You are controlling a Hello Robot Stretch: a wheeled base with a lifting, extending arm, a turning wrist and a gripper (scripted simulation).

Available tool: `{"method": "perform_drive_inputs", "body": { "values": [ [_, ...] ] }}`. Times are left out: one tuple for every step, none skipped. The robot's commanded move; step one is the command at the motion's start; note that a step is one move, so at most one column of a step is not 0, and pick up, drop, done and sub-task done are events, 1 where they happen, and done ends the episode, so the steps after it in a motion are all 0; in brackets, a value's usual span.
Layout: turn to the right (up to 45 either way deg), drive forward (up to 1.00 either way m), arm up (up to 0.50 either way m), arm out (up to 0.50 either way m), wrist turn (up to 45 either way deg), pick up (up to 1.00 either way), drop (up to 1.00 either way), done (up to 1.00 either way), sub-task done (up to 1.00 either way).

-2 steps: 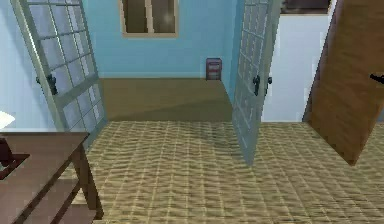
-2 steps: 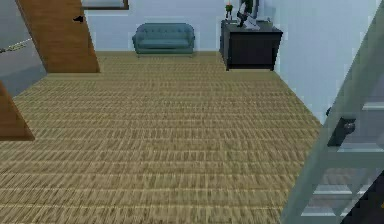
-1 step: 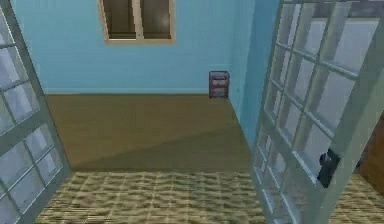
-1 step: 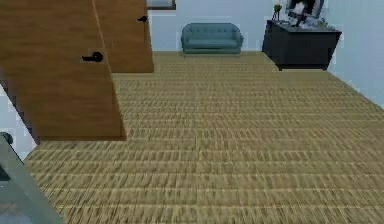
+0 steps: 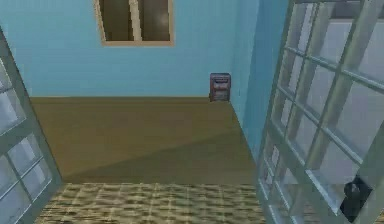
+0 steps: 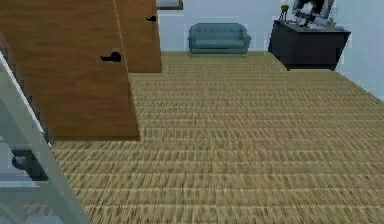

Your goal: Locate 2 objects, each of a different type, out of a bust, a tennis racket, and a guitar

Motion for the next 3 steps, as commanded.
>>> {"method": "perform_drive_inputs", "body": {
  "values": [
    [-21.0, 0.00, 0.00, 0.00, 0.0, 0.00, 0.00, 0.00, 0.00],
    [0.0, 1.00, 0.00, 0.00, 0.0, 0.00, 0.00, 0.00, 0.00],
    [0.0, 0.75, 0.00, 0.00, 0.0, 0.00, 0.00, 0.00, 0.00]
  ]
}}
